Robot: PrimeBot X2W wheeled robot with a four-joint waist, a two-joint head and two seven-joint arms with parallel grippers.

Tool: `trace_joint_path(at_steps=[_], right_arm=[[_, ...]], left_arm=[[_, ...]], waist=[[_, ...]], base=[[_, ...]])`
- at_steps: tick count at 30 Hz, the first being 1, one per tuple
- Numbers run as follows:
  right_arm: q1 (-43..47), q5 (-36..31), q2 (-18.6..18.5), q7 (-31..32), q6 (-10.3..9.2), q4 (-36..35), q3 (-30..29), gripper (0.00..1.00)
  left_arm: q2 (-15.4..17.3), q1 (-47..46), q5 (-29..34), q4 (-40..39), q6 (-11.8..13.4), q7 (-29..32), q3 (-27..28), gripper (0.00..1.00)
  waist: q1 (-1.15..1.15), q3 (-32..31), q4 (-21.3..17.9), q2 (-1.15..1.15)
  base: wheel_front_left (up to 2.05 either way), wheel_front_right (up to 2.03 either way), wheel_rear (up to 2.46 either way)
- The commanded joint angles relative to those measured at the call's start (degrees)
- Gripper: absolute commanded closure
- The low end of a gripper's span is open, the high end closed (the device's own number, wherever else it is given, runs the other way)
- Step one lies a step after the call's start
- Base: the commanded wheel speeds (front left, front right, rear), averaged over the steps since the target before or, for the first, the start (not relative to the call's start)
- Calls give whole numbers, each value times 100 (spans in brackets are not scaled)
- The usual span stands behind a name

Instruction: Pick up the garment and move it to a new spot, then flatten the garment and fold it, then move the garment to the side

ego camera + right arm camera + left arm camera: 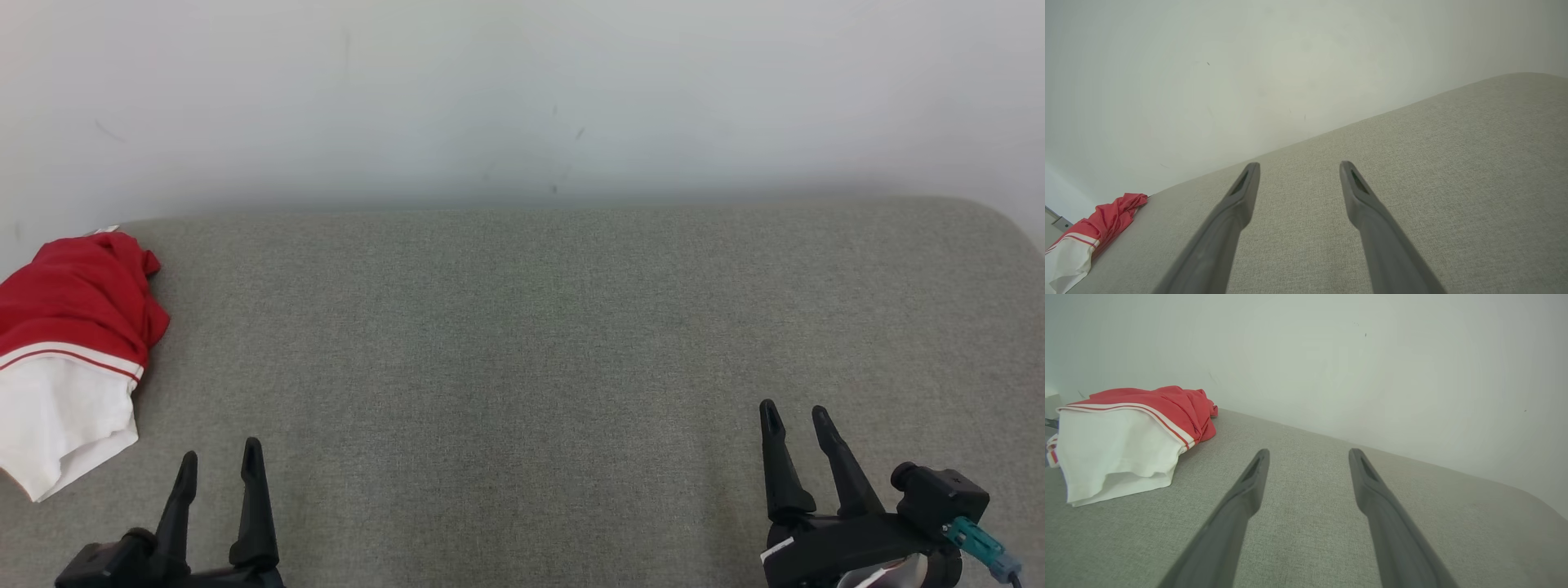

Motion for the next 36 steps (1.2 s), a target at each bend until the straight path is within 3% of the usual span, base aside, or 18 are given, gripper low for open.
trace_joint_path(at_steps=[1,27,36], right_arm=[[-120,-139,-22,-65,-7,-42,22,0],[-83,-1359,-24,-391,-10,-118,113,0],[-45,-1459,-24,-473,-11,-130,117,0]], left_arm=[[53,0,138,-85,-2,-59,-7,0],[70,94,1230,-212,-125,-394,43,0],[30,137,1395,-213,-243,-479,189,0]], waist=[[0,1,0,0],[0,22,-2,0],[0,22,2,0]], base=[[0,0,0],[0,0,0],[0,0,0]])
